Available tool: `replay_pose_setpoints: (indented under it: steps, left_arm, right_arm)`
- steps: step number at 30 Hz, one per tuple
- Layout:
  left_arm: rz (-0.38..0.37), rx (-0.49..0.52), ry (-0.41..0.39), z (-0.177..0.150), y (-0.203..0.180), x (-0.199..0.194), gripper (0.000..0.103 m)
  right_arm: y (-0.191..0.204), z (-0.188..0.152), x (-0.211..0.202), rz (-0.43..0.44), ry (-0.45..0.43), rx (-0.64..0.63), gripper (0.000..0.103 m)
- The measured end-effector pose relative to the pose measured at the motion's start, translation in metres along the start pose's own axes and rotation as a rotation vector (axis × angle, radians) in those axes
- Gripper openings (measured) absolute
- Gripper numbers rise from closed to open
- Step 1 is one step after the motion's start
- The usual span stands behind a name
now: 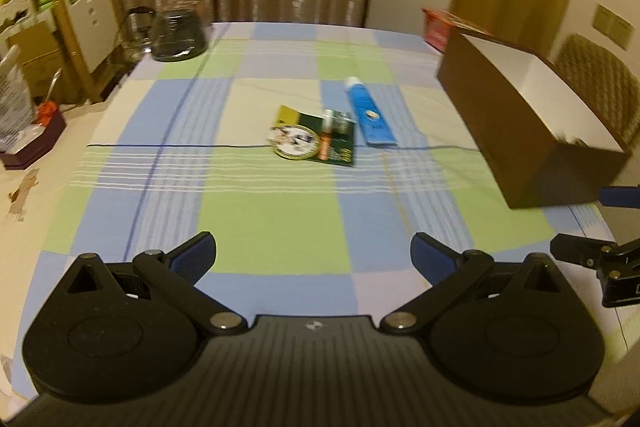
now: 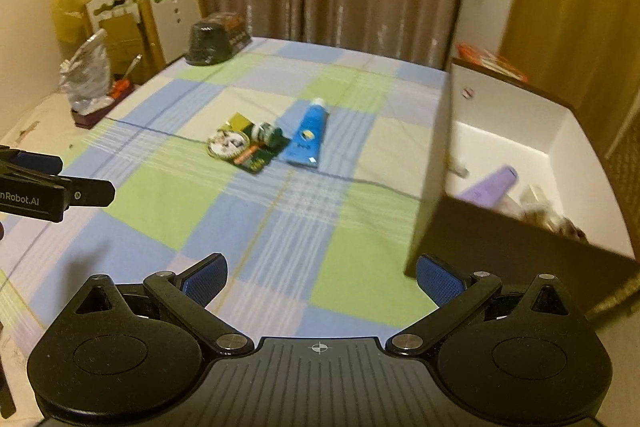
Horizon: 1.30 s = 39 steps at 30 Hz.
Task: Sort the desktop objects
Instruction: 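Grasp the green lip-salve card with the left tool while the right tool grasps the blue tube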
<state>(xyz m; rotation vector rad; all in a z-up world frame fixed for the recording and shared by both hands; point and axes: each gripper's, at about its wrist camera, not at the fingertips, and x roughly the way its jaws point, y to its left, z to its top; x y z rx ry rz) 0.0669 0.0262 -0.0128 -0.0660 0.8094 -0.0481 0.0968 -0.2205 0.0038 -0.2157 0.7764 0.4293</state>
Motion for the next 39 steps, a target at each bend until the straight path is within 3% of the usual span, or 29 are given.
replay_pose_setpoints:
  steps: [15, 23, 32, 39]
  left_arm:
    - [0.096, -0.058, 0.010, 0.024, 0.004, 0.024, 0.102]
    - [0.088, -0.046, 0.034, 0.026, -0.014, 0.045, 0.102]
    - [0.026, 0.034, 0.052, 0.048, -0.010, 0.081, 0.101]
    - [-0.067, 0.102, 0.049, 0.076, -0.002, 0.117, 0.100]
  right_arm:
    - [-0.012, 0.016, 0.033, 0.139, 0.005, -0.093, 0.103]
    - [-0.019, 0.015, 0.044, 0.176, 0.015, -0.101, 0.103]
    - [-0.012, 0.029, 0.050, 0.096, 0.005, -0.047, 0.103]
    - [-0.007, 0.043, 0.058, 0.013, 0.018, -0.016, 0.103]
